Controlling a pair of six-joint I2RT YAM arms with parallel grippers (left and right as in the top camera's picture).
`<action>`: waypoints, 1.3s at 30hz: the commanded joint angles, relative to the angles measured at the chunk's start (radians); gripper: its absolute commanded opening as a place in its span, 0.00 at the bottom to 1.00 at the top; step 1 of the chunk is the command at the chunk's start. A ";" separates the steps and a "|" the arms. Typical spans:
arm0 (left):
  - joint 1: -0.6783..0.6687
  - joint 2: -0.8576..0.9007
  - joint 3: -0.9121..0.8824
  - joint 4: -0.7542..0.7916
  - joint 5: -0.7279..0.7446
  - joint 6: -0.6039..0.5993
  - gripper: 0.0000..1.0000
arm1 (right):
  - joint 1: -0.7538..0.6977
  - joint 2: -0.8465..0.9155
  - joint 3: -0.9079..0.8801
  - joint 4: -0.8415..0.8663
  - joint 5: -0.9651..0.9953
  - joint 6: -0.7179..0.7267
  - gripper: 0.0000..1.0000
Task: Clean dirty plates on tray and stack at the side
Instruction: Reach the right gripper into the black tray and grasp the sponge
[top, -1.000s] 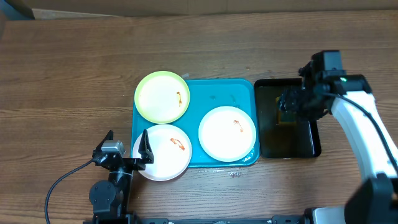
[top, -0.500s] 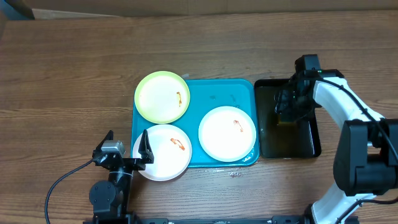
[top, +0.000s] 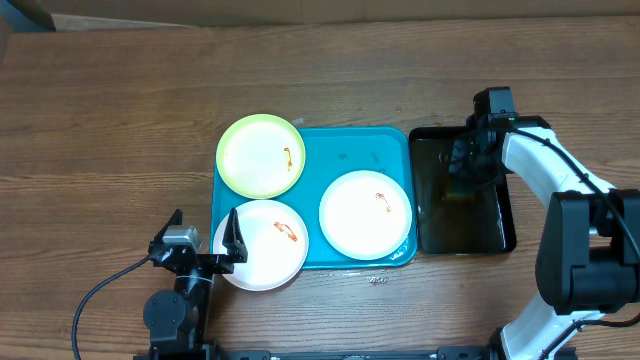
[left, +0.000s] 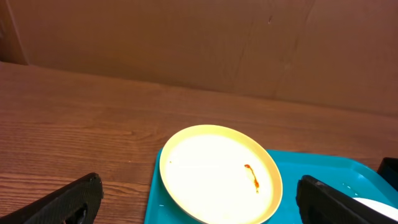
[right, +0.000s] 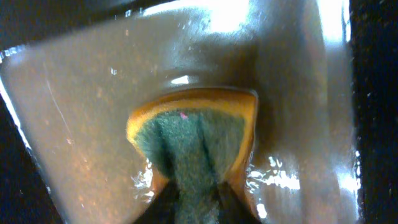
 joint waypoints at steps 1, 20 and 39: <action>0.005 -0.009 -0.003 -0.003 -0.006 0.022 1.00 | 0.000 0.000 -0.005 0.003 0.012 0.002 0.15; 0.005 -0.009 -0.003 -0.003 -0.006 0.022 1.00 | 0.000 0.000 -0.005 -0.046 -0.027 0.003 0.49; 0.005 -0.009 -0.003 -0.003 -0.006 0.022 1.00 | 0.000 0.000 -0.005 -0.036 -0.026 0.002 0.57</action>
